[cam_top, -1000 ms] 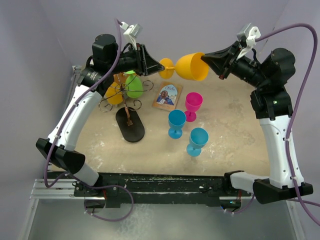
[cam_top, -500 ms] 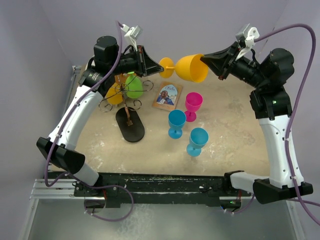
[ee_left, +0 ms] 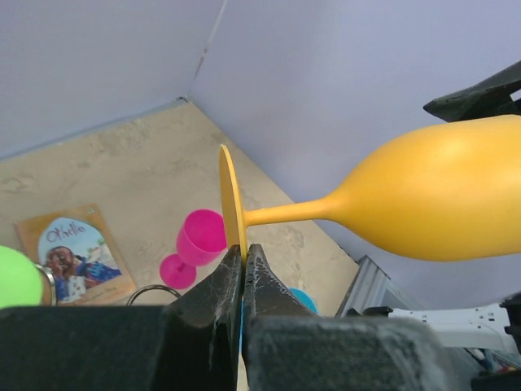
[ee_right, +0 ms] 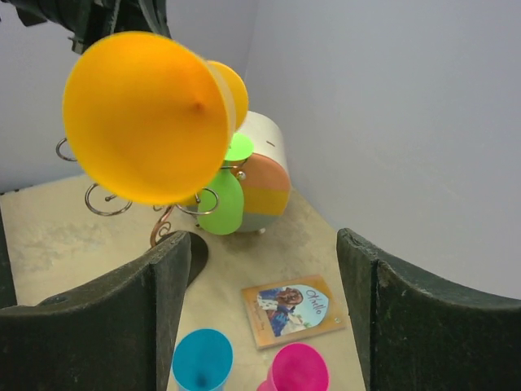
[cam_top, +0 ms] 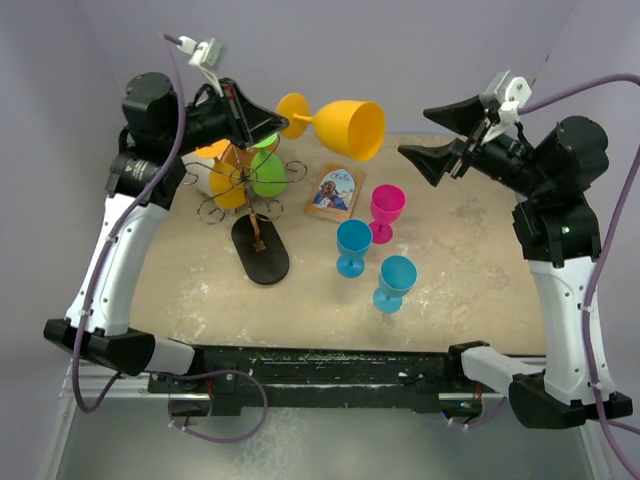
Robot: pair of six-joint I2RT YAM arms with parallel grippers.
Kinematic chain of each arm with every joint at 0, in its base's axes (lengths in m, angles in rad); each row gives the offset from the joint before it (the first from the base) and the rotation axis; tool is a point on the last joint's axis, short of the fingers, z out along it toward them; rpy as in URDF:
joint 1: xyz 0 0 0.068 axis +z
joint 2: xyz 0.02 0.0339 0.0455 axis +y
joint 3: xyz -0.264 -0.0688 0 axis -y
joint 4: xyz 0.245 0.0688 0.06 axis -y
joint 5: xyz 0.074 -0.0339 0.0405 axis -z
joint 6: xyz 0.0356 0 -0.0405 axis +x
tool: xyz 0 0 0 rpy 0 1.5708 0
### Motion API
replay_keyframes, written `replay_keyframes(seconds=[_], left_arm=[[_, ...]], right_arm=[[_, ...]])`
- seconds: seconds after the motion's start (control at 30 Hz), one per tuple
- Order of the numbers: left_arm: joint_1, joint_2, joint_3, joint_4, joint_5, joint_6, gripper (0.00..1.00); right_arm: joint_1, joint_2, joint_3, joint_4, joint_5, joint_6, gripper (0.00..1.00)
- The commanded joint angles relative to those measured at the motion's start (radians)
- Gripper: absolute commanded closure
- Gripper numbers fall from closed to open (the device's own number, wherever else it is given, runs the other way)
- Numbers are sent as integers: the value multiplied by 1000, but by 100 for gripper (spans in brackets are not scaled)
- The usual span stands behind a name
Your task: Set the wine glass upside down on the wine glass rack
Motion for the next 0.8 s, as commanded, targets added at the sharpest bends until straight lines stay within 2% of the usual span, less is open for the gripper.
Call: replay_keyframes(seconds=[0.0, 0.4, 0.63, 0.77], left_arm=[[52, -71, 48, -11, -21, 98, 100], [58, -151, 204, -223, -438, 571, 100], [57, -181, 270, -292, -457, 766, 100], [57, -239, 239, -339, -378, 921, 100]], right_arm=[[-24, -54, 18, -34, -21, -50, 24], [-50, -115, -114, -83, 121, -162, 22], [-50, -116, -254, -77, 163, -293, 21], [-50, -136, -369, -65, 179, -353, 20]])
